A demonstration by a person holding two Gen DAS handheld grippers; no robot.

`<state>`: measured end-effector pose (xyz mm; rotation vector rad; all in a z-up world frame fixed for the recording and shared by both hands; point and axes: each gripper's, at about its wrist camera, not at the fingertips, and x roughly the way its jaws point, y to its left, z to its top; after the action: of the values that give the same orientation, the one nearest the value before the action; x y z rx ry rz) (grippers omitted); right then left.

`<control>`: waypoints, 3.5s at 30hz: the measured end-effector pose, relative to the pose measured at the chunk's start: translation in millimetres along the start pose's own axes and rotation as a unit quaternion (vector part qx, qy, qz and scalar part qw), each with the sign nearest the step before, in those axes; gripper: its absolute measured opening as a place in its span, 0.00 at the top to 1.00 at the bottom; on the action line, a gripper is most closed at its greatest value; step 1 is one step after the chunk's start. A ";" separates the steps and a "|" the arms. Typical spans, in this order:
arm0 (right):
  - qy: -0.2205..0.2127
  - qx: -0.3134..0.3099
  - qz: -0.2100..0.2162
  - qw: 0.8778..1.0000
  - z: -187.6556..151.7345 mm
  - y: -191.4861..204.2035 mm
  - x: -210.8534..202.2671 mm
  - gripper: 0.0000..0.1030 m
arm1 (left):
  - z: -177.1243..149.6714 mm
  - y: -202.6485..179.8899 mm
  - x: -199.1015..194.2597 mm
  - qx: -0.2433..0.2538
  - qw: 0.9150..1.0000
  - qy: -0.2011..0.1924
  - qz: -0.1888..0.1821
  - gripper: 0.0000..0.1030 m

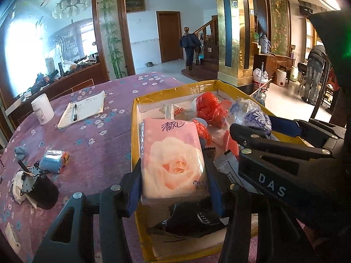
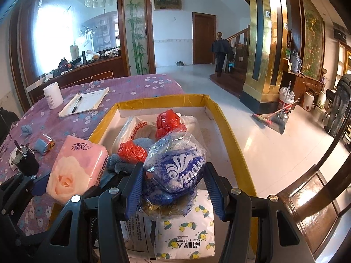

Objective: Organize soft objects
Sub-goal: 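Lower both items into the box and open both tools, then move both open tools back to the table pile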

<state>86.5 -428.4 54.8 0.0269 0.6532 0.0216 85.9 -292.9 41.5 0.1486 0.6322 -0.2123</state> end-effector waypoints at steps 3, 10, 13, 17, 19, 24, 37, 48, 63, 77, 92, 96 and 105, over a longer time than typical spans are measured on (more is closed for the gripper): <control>0.002 0.002 0.001 1.000 -0.9 -1.5 1.6 0.43 | -0.4 -0.5 0.4 0.002 1.000 0.001 -0.005 0.50; 0.015 0.010 0.006 1.000 -1.9 -5.8 8.8 0.43 | -0.3 -1.0 1.3 -0.002 1.000 0.007 -0.016 0.50; 0.018 0.015 0.006 1.000 -2.0 -8.3 11.5 0.43 | -0.6 -1.7 1.3 0.000 1.000 0.007 -0.018 0.50; 0.020 0.021 0.006 1.000 -4.1 -10.7 13.7 0.40 | -1.4 -3.0 1.7 0.004 1.000 0.008 -0.022 0.47; 0.022 0.028 0.011 0.999 -5.9 -13.9 14.7 0.36 | -1.8 -3.4 1.3 0.004 1.000 0.007 -0.024 0.42; -0.005 0.042 0.011 0.999 -6.0 -19.7 2.9 0.30 | -2.0 -3.2 -3.6 0.006 1.000 -0.004 -0.023 0.31; -0.077 0.032 -0.030 0.996 -3.9 -12.9 -26.8 0.19 | -1.8 -4.9 -24.7 0.024 0.998 -0.051 -0.002 0.24; -0.088 0.038 -0.041 0.995 -3.8 -17.4 -30.6 0.16 | -1.5 -5.0 -33.9 0.030 0.997 -0.075 0.008 0.22; -0.098 0.058 -0.054 0.992 -3.1 -26.9 -33.3 0.15 | -0.8 5.3 -83.6 0.042 0.995 -0.079 0.034 0.22; -0.098 0.066 -0.023 0.993 -11.3 -1.2 -59.6 0.15 | -59.1 98.3 -150.4 -0.045 0.996 -0.061 0.047 0.16; -0.059 -0.132 0.168 0.975 -58.9 201.9 -86.5 0.11 | -109.5 233.3 -157.2 -0.205 0.973 -0.002 0.111 0.16; -0.026 -0.156 0.182 0.971 -66.8 217.6 -70.4 0.11 | -118.9 260.7 -153.4 -0.234 0.963 0.018 0.131 0.16; 0.011 -0.081 0.232 0.969 -62.0 189.6 -53.5 0.10 | -132.4 305.7 -146.3 -0.301 0.935 0.066 0.177 0.16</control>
<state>4.2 -239.3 44.2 0.0217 0.6545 0.5269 -30.7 51.8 45.8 -0.3180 0.7655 0.3460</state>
